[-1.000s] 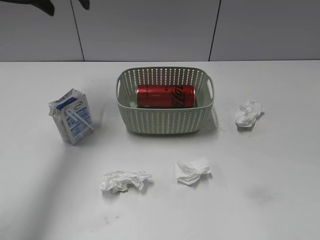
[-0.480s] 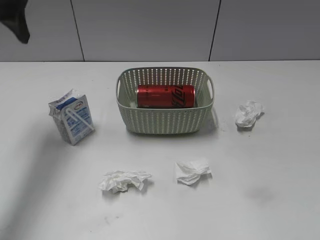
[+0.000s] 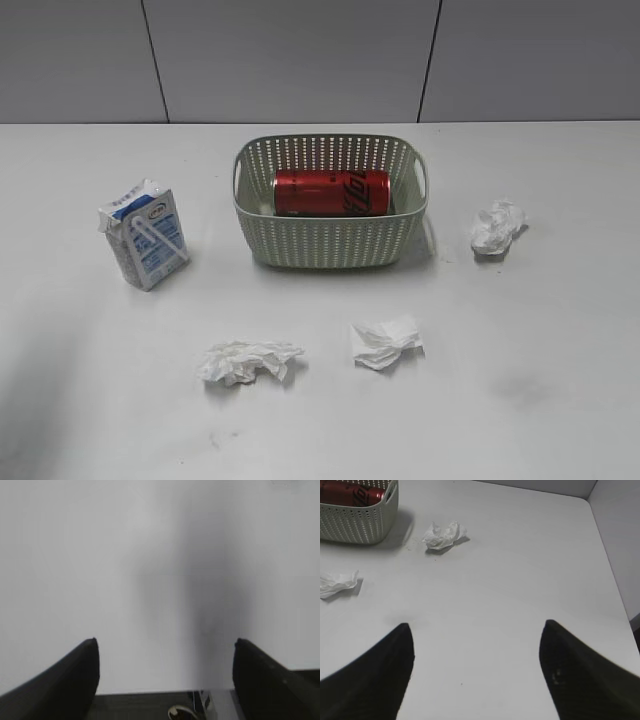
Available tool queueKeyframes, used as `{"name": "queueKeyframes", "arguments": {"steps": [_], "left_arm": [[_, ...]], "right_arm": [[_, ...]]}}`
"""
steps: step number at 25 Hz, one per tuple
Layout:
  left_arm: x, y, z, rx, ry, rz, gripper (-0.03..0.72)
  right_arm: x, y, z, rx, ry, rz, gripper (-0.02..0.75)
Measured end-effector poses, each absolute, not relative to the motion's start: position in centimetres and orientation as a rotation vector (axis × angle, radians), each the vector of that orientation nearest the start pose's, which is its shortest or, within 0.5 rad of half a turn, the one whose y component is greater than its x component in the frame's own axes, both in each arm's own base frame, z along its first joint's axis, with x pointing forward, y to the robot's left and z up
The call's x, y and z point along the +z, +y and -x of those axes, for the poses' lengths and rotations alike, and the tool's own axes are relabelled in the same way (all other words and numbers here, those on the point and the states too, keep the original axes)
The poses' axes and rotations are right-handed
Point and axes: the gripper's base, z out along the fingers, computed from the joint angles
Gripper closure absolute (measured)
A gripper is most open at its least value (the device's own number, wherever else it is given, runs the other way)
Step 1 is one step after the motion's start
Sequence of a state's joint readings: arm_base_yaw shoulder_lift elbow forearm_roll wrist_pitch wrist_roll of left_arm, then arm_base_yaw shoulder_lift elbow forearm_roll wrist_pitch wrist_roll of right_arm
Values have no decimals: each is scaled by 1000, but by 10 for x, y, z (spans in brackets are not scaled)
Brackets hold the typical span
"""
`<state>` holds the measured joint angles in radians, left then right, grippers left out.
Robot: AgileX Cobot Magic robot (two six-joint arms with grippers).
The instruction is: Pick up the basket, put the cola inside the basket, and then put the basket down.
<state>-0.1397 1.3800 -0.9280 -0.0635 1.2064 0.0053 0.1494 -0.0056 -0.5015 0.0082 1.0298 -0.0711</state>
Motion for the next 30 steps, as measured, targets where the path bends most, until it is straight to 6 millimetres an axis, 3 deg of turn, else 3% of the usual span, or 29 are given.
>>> {"name": "queueKeyframes", "arguments": {"steps": [5, 9, 30], "left_arm": [[221, -29, -168, -90, 3152, -187, 71], [216, -25, -141, -93, 3085, -183, 80], [263, -6, -49, -51, 2431, -180, 111]], "right_arm": [[280, 0, 5, 58, 1994, 222, 146], [280, 0, 5, 58, 1994, 222, 146], [280, 0, 5, 58, 1994, 222, 146]]}}
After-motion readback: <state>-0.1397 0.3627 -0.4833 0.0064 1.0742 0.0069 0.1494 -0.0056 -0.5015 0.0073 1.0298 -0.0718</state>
